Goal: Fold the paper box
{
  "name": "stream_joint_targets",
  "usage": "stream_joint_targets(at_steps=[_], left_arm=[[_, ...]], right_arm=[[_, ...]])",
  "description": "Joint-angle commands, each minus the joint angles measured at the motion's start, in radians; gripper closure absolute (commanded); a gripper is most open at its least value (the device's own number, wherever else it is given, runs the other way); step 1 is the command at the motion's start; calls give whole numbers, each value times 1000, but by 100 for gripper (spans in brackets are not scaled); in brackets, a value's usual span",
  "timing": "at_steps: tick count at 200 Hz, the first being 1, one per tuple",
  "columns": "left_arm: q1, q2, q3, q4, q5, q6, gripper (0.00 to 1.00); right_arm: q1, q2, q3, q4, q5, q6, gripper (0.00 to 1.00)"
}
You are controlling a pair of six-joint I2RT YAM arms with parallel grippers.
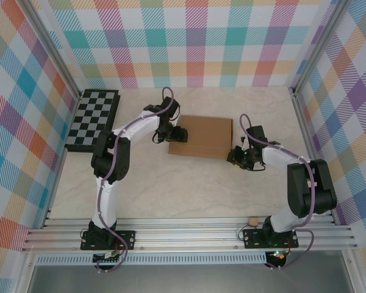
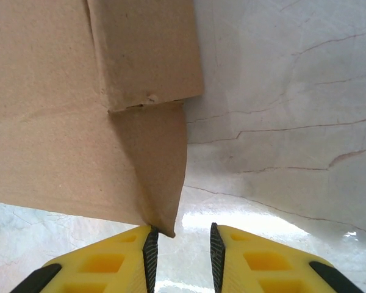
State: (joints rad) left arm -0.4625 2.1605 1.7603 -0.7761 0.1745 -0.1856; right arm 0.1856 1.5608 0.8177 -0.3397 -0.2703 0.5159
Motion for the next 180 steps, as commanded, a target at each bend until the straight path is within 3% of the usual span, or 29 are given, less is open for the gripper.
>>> stream_joint_targets(at_steps=[1,95,131,154,180], left_arm=[[15,42,-14,-91,-60,21,25],[15,41,-17,-92,-57,23,26],[16,38,-16,-102,-66,33,25],[18,39,-15,-101,-64,34,25],[18,41,-15,-101,-60,32,26]], right_arm=[[5,27,17,-55,43,5,70],[4,79,85,-89,59,10,69],[4,-10,100,-144,62,5,68],[-2,-48,118,-133,46,-38,67],[-1,11,176,-131,31,-126,67]])
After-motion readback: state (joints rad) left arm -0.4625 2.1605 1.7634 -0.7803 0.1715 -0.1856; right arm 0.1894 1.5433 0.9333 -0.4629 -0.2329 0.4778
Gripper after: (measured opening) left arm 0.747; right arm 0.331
